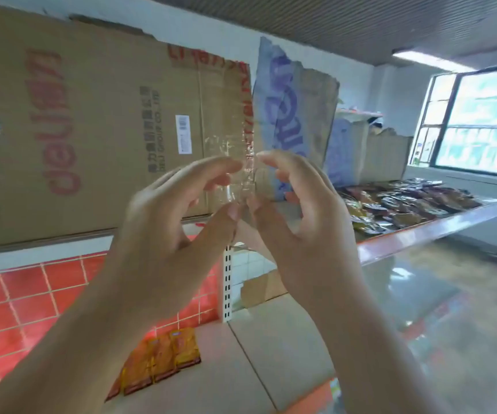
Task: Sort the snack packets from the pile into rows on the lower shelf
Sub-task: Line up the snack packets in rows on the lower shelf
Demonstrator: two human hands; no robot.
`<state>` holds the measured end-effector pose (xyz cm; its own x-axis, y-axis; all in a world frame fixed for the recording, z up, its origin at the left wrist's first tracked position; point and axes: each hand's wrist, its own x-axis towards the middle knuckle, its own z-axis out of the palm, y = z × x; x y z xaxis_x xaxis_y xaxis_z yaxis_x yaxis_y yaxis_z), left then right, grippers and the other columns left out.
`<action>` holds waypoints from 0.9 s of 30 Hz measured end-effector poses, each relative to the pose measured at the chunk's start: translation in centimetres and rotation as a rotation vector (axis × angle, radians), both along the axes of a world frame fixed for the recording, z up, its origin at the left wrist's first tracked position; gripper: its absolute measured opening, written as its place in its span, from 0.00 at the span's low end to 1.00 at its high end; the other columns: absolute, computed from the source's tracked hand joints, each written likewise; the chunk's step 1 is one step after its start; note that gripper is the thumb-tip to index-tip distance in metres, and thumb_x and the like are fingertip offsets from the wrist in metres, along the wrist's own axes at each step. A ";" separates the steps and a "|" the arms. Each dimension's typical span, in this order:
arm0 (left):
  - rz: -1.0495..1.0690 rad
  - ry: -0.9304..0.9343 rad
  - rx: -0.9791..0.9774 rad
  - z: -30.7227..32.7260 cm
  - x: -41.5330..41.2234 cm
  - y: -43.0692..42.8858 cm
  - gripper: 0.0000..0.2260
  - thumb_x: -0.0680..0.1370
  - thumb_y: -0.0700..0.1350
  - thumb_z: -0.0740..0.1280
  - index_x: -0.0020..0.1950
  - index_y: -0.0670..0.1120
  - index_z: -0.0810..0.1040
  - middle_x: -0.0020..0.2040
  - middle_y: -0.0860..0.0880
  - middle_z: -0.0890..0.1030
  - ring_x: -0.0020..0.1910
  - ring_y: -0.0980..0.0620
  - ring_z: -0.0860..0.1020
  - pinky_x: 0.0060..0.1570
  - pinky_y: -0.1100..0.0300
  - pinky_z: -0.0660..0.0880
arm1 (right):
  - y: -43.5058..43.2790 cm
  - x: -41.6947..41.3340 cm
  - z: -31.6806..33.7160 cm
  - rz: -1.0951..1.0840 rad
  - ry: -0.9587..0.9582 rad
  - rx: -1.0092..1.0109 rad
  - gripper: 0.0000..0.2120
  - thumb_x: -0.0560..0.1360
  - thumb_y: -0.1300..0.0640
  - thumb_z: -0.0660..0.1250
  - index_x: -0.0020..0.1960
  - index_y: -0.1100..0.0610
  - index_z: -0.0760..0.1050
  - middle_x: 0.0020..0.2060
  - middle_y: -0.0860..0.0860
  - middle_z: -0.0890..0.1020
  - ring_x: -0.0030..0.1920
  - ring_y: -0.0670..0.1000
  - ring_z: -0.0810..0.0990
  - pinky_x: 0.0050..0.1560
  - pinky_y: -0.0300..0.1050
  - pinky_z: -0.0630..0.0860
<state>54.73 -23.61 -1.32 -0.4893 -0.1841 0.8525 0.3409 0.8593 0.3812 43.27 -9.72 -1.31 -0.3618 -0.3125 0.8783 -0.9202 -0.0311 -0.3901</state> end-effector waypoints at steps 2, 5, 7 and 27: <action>-0.068 -0.002 0.016 0.4 0.0 1.6 0.18 0.77 0.58 0.63 0.66 0.66 0.77 0.58 0.68 0.79 0.60 0.70 0.75 0.41 0.77 0.71 | 2.9 0.8 0.6 -0.080 0.013 0.028 0.20 0.76 0.44 0.64 0.68 0.41 0.73 0.62 0.33 0.74 0.63 0.36 0.74 0.58 0.28 0.70; -0.128 -0.040 0.019 1.4 -0.6 4.5 0.20 0.75 0.64 0.61 0.66 0.71 0.75 0.60 0.70 0.79 0.60 0.69 0.74 0.42 0.68 0.74 | 7.5 1.1 1.5 -0.191 0.038 0.080 0.19 0.76 0.43 0.63 0.67 0.42 0.74 0.61 0.35 0.76 0.63 0.40 0.75 0.58 0.29 0.69; -0.163 -0.051 -0.004 2.5 -1.1 6.8 0.20 0.73 0.65 0.60 0.65 0.72 0.74 0.60 0.70 0.79 0.60 0.70 0.74 0.49 0.63 0.73 | 10.9 0.7 2.2 -0.259 0.052 0.092 0.20 0.77 0.44 0.63 0.67 0.44 0.75 0.61 0.36 0.77 0.63 0.41 0.75 0.58 0.30 0.69; -0.094 -0.096 -0.126 7.9 -16.7 26.0 0.21 0.75 0.68 0.60 0.69 0.74 0.70 0.59 0.74 0.76 0.58 0.76 0.72 0.52 0.67 0.72 | 42.0 -15.9 5.6 -0.509 -0.006 0.134 0.13 0.77 0.56 0.71 0.59 0.43 0.78 0.55 0.36 0.79 0.53 0.34 0.76 0.53 0.26 0.69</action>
<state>38.03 2.42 6.53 -0.5792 -0.0287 0.8147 0.3893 0.8683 0.3073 27.39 32.32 4.26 -0.5022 -0.2049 0.8401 -0.8035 0.4698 -0.3657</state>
